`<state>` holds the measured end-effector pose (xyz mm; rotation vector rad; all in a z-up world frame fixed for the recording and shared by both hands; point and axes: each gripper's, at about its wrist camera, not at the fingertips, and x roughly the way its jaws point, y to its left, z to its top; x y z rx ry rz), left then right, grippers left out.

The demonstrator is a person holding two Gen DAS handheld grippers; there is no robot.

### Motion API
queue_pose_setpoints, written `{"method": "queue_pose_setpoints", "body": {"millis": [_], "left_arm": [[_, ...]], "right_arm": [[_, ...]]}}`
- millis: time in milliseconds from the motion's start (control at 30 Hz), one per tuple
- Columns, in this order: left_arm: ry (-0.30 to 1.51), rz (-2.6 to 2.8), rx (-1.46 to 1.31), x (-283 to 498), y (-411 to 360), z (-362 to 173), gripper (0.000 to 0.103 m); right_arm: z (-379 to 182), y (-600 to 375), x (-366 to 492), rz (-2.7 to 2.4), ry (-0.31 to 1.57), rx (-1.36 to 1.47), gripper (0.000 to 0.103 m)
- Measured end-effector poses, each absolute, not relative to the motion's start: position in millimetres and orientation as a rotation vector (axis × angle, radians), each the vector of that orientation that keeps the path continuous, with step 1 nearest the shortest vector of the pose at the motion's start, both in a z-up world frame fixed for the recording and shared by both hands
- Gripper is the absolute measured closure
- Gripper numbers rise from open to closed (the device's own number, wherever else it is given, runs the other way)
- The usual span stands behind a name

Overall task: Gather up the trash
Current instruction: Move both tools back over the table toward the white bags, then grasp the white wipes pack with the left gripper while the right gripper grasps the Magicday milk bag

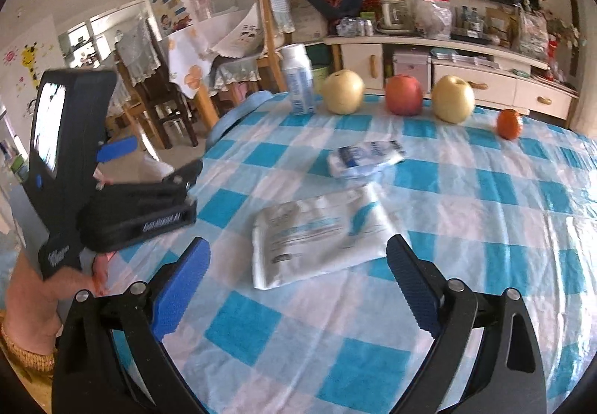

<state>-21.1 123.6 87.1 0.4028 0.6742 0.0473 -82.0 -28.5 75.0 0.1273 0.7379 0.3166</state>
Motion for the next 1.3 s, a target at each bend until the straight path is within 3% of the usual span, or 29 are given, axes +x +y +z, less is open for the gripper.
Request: {"method": "queue_pose_setpoints", "body": {"millis": [367,633,1300], "left_arm": [[0.7,-0.412,0.457,-41.4,63.4,65.1,0.011],[0.724,-0.545,0.624,-31.9,32.4,30.1,0.011],[0.879,-0.735,0.386,15.8,30.5,14.6,0.01]], "right_arm": [[70.8,-108.5,-55.0,0.192,0.767,0.223,0.009],[50.1,-115.5,-24.6,0.244,0.839,0.255,0.009],[17.7,-87.9,61.3,0.369,0.944,0.343,0.009]]}}
